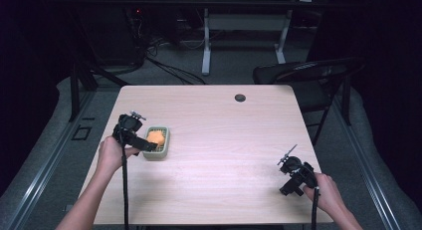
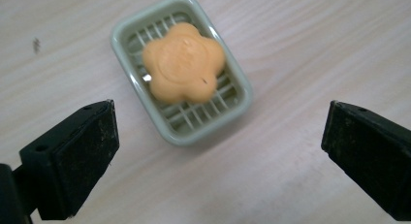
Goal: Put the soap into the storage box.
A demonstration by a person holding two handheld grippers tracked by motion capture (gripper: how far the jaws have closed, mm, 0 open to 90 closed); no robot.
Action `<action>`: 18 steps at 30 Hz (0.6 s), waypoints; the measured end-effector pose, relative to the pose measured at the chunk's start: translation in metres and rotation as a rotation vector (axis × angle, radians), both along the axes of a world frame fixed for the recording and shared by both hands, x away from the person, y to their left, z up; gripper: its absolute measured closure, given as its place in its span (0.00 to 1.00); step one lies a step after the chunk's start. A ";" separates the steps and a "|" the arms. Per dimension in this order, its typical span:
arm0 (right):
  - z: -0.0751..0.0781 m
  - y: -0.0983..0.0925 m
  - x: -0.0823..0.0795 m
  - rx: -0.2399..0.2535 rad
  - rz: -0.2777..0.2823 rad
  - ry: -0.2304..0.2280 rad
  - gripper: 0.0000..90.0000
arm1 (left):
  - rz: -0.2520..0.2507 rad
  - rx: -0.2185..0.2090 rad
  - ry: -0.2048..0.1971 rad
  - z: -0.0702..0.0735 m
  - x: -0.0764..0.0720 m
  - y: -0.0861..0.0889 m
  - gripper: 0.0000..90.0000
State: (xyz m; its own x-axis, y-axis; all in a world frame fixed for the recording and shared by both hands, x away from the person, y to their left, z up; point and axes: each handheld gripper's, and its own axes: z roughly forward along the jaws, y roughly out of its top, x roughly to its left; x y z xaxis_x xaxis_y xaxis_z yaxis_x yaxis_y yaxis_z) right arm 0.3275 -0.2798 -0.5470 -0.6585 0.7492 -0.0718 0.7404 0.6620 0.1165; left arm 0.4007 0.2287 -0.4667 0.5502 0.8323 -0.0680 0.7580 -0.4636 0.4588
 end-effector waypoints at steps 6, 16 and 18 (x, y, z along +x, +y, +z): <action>-0.001 0.001 -0.002 0.028 -0.012 -0.008 0.17 | -0.004 -0.048 -0.007 0.006 -0.028 0.009 0.00; 0.002 0.002 -0.004 0.026 0.043 0.005 0.18 | -0.018 -0.076 -0.027 -0.015 -0.073 0.012 0.00; 0.003 0.002 -0.003 0.016 0.057 0.015 0.17 | -0.015 -0.064 -0.024 -0.022 -0.076 0.013 0.00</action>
State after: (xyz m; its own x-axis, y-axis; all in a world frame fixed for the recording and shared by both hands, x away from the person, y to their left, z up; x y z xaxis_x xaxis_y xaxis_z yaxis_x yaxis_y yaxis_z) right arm 0.3246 -0.2778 -0.5442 -0.7007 0.7117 -0.0500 0.7036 0.7009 0.1168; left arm 0.3251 0.2414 -0.4891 0.5644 0.8185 -0.1070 0.7397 -0.4439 0.5058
